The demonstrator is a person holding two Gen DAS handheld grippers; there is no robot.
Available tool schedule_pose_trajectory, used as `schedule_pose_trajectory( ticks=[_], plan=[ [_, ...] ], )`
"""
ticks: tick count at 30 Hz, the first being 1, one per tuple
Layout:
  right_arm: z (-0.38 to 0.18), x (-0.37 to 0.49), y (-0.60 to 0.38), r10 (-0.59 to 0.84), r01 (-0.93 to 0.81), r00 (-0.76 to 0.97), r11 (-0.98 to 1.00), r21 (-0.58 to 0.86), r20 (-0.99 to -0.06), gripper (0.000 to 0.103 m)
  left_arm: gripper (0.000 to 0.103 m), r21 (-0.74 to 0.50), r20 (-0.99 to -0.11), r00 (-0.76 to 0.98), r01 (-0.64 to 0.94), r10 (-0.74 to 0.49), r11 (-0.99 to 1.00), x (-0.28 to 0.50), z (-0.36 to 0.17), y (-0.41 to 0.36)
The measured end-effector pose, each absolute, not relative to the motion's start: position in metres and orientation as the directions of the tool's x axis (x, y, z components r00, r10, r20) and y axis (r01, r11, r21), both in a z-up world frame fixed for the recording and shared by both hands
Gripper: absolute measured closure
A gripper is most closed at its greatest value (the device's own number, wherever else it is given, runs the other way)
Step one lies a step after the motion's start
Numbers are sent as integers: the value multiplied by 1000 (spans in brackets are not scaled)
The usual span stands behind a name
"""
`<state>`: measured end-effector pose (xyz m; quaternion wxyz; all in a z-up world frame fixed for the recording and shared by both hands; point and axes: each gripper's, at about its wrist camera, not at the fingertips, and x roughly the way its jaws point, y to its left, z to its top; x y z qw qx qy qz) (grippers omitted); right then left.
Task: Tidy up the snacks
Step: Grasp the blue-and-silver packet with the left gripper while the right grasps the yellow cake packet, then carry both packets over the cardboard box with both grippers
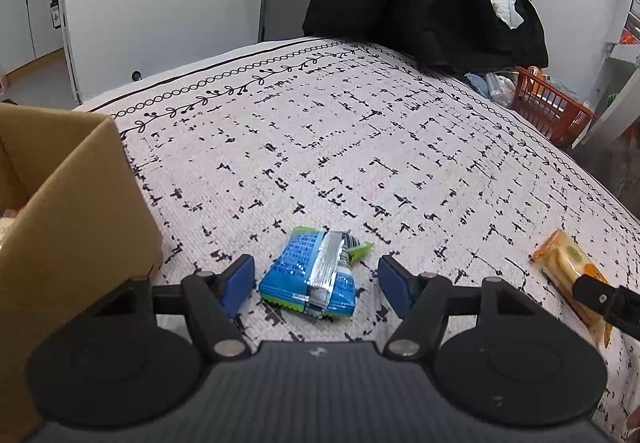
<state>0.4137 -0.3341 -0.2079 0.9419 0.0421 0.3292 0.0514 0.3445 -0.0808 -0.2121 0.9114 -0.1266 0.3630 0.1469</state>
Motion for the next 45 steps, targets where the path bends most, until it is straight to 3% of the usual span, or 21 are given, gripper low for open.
schedule_pose_trajectory(
  ticks=[5, 6, 10, 16, 45],
  plan=[
    [-208, 410, -328, 145, -114, 762, 989, 89, -631, 23, 56, -128, -699, 693, -360, 173, 924, 345, -212, -79],
    [-208, 409, -325, 142, -124, 759, 990, 73, -635, 25, 56, -128, -702, 691, -360, 172, 924, 345, -211, -79],
    [-207, 401, -318, 154, -170, 749, 985, 38, -645, 55, 56, -125, -712, 683, -352, 163, 928, 337, -206, -81],
    [-198, 388, -309, 153, -178, 731, 984, 31, -665, 71, 56, -139, -701, 696, -343, 153, 929, 319, -189, -79],
    [-113, 313, -240, 286, -244, 769, 958, 151, -571, 72, 56, -196, -587, 794, -331, 160, 923, 228, -89, -42]
  ],
)
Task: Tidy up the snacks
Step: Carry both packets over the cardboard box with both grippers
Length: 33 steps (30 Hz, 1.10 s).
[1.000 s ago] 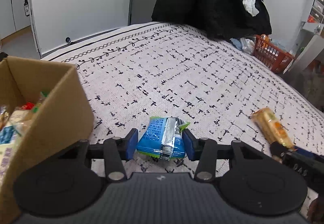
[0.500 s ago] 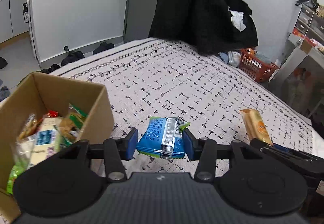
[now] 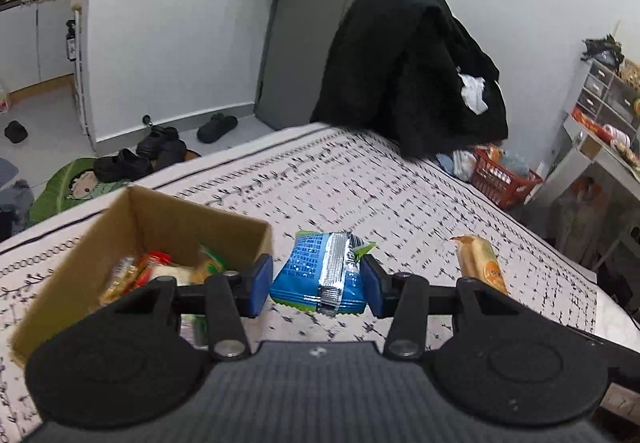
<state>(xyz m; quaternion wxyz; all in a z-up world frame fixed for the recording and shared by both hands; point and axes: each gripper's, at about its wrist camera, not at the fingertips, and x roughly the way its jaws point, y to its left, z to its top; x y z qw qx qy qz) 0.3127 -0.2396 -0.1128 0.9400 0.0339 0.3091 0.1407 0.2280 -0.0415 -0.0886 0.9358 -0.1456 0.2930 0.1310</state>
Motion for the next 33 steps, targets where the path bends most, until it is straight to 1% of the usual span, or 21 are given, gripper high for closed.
schedule_pose_trajectory(
  ticks=[7, 16, 23, 33],
  plan=[
    [-94, 298, -225, 315, -272, 778, 949, 160, -543, 72, 56, -216, -574, 798, -366, 186, 905, 213, -75, -22],
    [-80, 281, -200, 352, -313, 765, 935, 167, -540, 72, 56, -246, -556, 810, -376, 188, 893, 198, -61, -7],
    [-76, 272, -182, 365, -329, 761, 930, 165, -537, 72, 56, -260, -543, 819, -374, 185, 890, 189, -53, 6],
    [-76, 262, -152, 387, -356, 752, 920, 166, -534, 72, 56, -309, -555, 811, -408, 186, 859, 177, -52, 34]
  ],
)
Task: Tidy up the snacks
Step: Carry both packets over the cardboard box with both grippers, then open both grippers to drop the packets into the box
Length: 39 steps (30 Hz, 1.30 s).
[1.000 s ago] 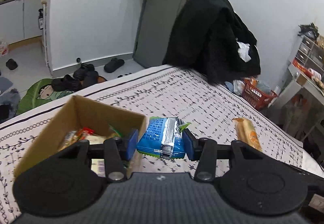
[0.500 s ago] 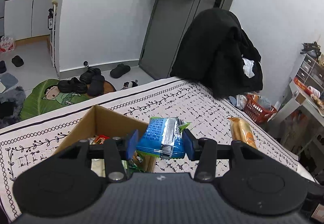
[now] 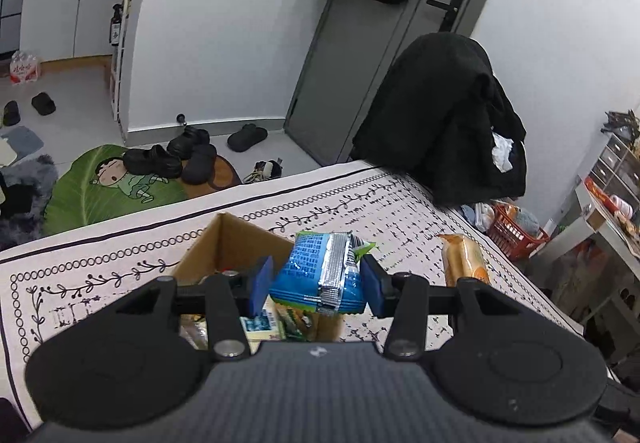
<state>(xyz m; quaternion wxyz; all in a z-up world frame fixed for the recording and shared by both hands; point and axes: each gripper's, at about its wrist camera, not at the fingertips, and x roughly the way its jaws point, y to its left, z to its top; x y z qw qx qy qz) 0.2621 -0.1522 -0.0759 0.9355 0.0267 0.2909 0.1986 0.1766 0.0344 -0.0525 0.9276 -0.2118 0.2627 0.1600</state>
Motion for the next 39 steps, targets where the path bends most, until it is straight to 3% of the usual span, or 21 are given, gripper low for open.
schedule_pose_trajectory(
  ticks=[15, 26, 39],
  plan=[
    [-83, 255, -104, 406, -401, 710, 905, 143, -576, 72, 56, -442, -612, 776, -493, 149, 749, 168, -78, 95],
    [-96, 253, -93, 419, -426, 670, 893, 146, -613, 71, 56, -433, -660, 734, -543, 158, 719, 174, -96, 105],
    [-98, 237, -99, 437, -404, 615, 890, 213, -656, 69, 32, -409, -670, 723, -548, 167, 730, 167, -81, 103]
  ],
)
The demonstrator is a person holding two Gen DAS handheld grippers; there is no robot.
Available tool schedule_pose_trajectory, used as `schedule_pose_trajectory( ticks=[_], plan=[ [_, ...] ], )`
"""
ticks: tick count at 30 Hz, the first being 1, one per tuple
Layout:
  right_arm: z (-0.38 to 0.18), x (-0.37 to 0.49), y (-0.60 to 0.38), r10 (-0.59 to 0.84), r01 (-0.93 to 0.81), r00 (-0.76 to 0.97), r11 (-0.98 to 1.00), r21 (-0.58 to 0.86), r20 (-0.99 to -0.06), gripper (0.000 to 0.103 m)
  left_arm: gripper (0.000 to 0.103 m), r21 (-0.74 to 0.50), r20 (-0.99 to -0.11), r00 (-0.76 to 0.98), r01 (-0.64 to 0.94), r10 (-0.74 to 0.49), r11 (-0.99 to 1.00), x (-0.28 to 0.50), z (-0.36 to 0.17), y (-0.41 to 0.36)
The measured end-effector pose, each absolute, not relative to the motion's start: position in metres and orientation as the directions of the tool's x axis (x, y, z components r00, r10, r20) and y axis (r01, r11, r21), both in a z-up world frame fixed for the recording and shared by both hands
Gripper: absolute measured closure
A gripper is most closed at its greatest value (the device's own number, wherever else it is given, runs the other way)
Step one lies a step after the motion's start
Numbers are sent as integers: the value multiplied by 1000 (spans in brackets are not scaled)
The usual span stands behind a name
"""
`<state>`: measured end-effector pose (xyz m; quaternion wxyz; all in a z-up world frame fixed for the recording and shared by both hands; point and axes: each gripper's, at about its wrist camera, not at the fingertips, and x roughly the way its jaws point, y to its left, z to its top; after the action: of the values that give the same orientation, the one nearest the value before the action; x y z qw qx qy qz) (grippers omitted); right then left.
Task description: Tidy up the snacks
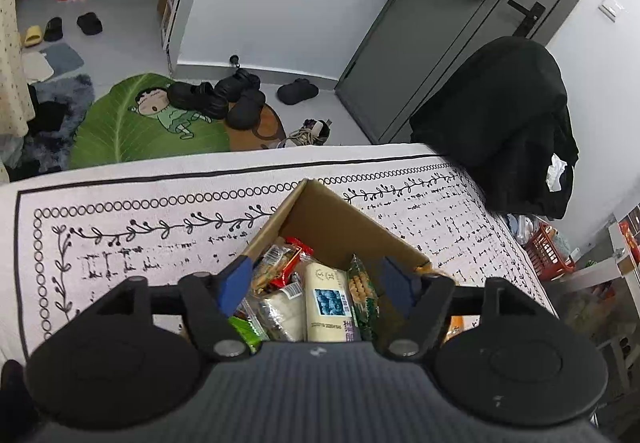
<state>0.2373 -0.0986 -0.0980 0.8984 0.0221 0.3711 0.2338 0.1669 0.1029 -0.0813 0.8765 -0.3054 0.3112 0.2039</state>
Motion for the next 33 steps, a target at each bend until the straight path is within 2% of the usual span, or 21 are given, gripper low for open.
schedule_pose_trajectory(
  ticks=[4, 18, 24, 29, 33],
  plan=[
    [-92, 231, -98, 406, -386, 624, 903, 189, -667, 59, 26, -413, -671, 723, -549, 165, 727, 160, -77, 107],
    [-56, 222, -133, 384, -330, 654, 920, 211, -651, 48, 9, -374, -682, 717, -512, 144, 773, 149, -46, 92],
    [-46, 214, -154, 380, -299, 662, 924, 238, -646, 41, 8, -353, -681, 718, -498, 148, 792, 138, -33, 83],
    [-37, 205, -165, 387, -290, 672, 922, 256, -632, 24, 5, -340, -681, 717, -488, 147, 804, 126, -20, 79],
    [-30, 196, -170, 397, -301, 672, 918, 259, -625, 22, 3, -322, -681, 716, -480, 152, 816, 116, -10, 75]
  ],
)
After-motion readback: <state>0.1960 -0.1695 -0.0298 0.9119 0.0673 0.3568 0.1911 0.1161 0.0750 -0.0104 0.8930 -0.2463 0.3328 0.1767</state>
